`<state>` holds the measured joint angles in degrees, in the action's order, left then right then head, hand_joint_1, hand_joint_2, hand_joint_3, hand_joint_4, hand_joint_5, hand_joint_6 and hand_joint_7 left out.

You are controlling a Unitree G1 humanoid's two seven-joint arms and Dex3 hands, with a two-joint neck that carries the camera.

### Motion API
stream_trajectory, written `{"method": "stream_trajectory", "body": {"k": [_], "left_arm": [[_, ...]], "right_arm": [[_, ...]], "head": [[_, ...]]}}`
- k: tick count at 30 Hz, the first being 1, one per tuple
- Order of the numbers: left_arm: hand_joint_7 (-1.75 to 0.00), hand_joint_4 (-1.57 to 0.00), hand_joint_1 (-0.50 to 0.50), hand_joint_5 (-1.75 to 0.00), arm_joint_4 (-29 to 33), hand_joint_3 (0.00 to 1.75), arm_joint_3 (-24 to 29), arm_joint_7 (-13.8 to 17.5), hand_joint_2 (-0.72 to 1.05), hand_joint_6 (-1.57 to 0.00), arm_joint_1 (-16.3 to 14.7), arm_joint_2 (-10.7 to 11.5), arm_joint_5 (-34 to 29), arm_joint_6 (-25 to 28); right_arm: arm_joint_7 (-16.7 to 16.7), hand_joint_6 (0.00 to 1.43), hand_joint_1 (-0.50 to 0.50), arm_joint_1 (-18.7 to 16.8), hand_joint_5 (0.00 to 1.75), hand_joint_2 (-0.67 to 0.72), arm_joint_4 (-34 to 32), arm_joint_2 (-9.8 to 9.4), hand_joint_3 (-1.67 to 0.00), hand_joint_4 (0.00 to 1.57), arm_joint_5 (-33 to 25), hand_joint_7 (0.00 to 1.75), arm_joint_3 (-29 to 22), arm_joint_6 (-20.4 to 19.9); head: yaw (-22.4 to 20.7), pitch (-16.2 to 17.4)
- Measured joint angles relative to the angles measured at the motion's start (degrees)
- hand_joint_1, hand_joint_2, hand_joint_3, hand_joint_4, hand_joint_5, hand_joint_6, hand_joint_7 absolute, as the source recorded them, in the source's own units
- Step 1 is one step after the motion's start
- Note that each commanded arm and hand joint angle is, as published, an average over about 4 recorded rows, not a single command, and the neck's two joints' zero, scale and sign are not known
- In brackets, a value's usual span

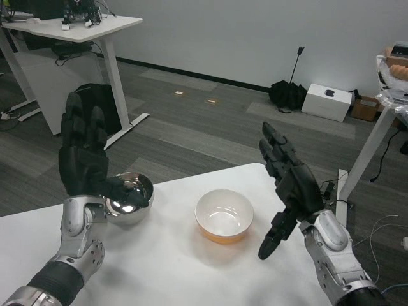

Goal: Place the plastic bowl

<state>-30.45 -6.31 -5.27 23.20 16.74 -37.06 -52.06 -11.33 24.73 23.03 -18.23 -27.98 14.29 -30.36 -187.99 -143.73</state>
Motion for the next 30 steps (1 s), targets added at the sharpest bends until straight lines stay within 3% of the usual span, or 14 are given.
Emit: {"method": "stream_trajectory", "body": {"k": [6,11,17,23,30], "left_arm": [[0.00,-0.15,-0.30,0.00,0.72,0.02,2.48,2.29,-0.55,-0.07,-0.10,0.15,0.09,2.84],[0.00,-0.15,-0.30,0.00,4.11,0.00,5.82,6.32,-0.55,-0.05,-1.24,1.14,1.17,7.59],[0.00,-0.15,-0.30,0.00,8.97,0.00,11.20,9.62,-0.55,-0.03,-5.11,1.45,3.18,11.93],[0.00,-0.17,-0.30,0.00,15.30,0.04,18.80,11.61,-0.55,-0.01,-9.86,1.45,5.03,15.72],[0.00,-0.19,-0.30,0.00,21.22,0.00,24.51,16.07,-0.55,0.00,-12.77,1.37,5.87,23.15]], "right_arm": [[5.97,0.00,-0.46,-0.27,0.00,0.57,-6.56,-0.25,-0.06,0.00,4.62,0.00,-4.62,-1.97],[9.08,0.00,-0.46,-0.01,0.00,0.53,-7.50,-0.41,-0.02,0.00,6.36,0.00,-6.62,-4.69],[9.96,0.00,-0.46,0.34,0.00,0.53,-7.58,-0.60,-0.08,0.00,6.89,0.00,-7.00,-5.72],[10.14,0.00,-0.46,0.64,0.00,0.53,-7.78,-0.95,0.00,0.00,7.35,0.00,-7.22,-6.05],[10.42,0.00,-0.46,0.80,0.00,0.53,-7.92,-1.06,-0.02,0.05,8.51,0.07,-7.24,-6.22]], "head": [[-0.05,-1.23],[-0.83,-2.88],[-1.24,-3.91],[-1.38,-4.57],[-1.57,-5.73]]}}
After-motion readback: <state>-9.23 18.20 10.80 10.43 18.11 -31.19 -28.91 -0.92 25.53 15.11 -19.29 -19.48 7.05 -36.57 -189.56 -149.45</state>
